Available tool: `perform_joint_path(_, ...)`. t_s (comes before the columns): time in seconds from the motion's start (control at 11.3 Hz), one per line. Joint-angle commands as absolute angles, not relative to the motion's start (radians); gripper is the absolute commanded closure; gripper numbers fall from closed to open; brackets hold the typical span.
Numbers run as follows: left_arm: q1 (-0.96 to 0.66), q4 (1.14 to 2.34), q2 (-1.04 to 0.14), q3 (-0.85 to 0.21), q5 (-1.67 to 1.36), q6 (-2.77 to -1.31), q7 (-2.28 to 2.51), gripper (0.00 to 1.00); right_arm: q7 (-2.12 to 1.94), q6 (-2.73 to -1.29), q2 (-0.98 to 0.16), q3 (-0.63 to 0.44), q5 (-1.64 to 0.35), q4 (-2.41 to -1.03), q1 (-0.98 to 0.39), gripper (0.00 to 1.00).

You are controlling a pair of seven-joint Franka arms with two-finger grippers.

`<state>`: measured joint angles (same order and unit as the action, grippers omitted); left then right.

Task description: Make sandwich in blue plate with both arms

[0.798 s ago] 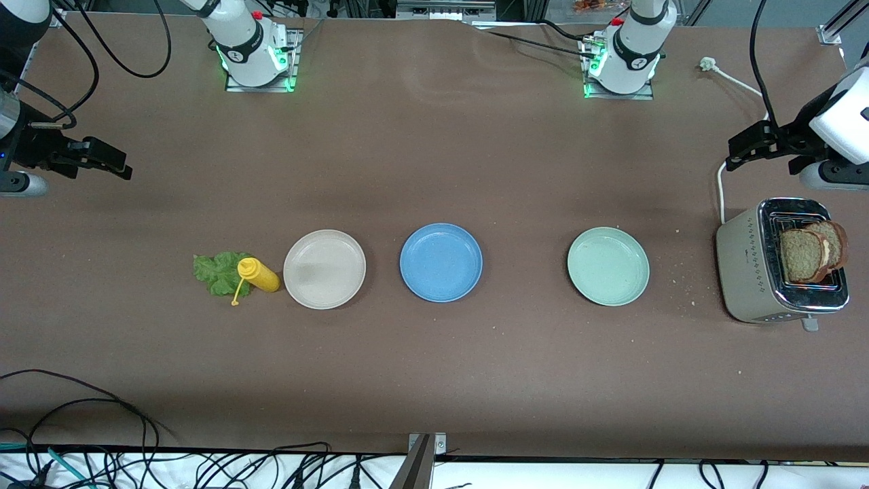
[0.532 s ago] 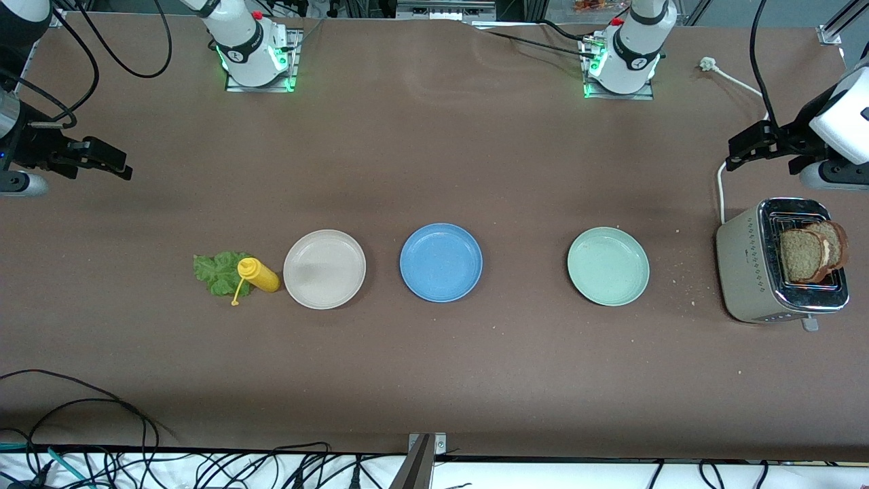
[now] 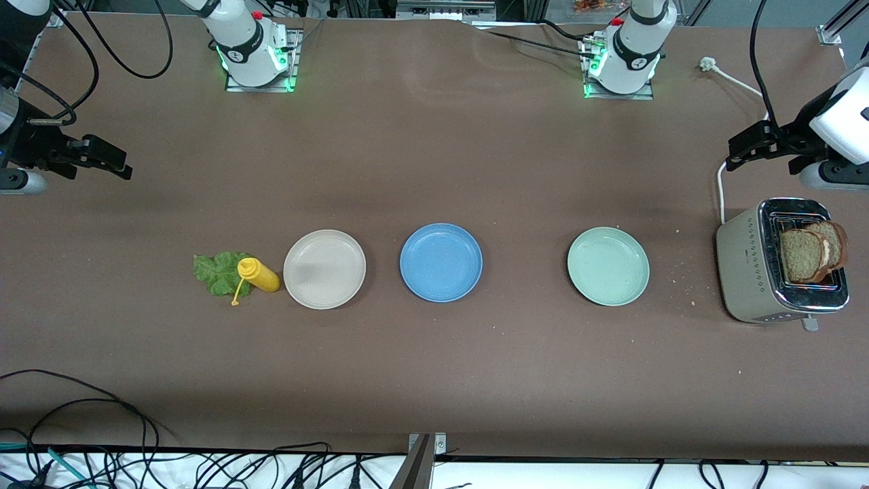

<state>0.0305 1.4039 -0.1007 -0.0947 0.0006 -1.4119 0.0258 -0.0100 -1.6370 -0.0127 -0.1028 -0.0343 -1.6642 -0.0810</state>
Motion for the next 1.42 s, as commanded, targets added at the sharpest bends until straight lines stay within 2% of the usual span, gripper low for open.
perform_joint_path(0.0,0.037,1.396,-0.1,-0.098,0.015,-1.399,0.005,0.0,-0.011,-1.618,-0.017,-0.101,-0.035,-1.644,-0.081,0.0)
perform_joint_path(1.33,0.038,1.396,-0.1,-0.097,0.015,-1.382,0.008,0.0,-0.009,-1.62,-0.012,-0.084,-0.037,-1.638,-0.083,0.0)
